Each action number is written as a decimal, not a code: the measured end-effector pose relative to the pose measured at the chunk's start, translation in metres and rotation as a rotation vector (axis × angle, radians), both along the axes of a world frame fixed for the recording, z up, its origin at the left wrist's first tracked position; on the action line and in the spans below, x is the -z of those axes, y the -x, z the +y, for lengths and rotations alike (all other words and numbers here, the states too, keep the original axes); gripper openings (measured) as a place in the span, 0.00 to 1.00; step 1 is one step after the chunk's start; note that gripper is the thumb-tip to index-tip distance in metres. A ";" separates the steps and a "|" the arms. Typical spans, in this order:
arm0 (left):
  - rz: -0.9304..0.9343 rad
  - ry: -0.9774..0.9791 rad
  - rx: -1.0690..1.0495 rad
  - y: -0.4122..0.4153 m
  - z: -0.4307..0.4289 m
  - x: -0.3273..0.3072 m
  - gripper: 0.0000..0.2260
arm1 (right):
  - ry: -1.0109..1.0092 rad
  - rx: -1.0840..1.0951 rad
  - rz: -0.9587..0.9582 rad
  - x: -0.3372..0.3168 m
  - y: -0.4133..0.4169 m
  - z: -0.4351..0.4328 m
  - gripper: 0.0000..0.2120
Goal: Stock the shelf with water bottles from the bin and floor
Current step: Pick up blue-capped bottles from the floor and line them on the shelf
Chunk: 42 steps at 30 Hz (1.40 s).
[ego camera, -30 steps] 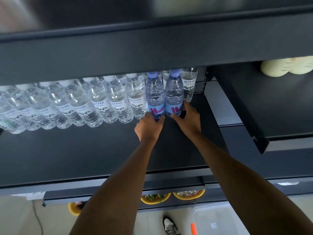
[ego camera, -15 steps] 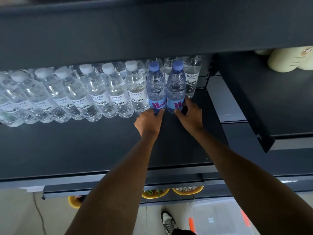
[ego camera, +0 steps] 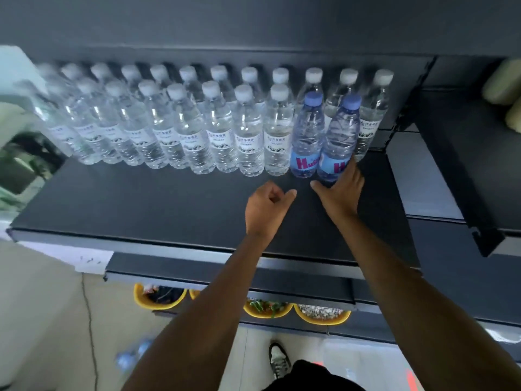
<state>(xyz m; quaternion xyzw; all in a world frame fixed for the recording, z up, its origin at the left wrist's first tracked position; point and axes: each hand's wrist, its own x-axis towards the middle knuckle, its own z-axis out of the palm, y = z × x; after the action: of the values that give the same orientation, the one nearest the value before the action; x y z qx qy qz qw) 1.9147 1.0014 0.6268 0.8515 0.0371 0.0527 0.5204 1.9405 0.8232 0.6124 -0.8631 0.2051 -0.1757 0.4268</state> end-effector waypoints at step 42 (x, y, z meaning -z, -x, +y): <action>0.740 0.195 -0.952 0.415 0.295 0.665 0.37 | 0.442 -1.535 0.523 0.674 0.295 0.398 0.35</action>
<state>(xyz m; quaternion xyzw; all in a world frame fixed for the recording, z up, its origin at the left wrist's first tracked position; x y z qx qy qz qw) 1.4994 1.2962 -0.0378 0.6518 0.5964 -0.0234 0.4678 1.6456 1.2217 -0.0621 -0.8396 -0.3858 0.3331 0.1879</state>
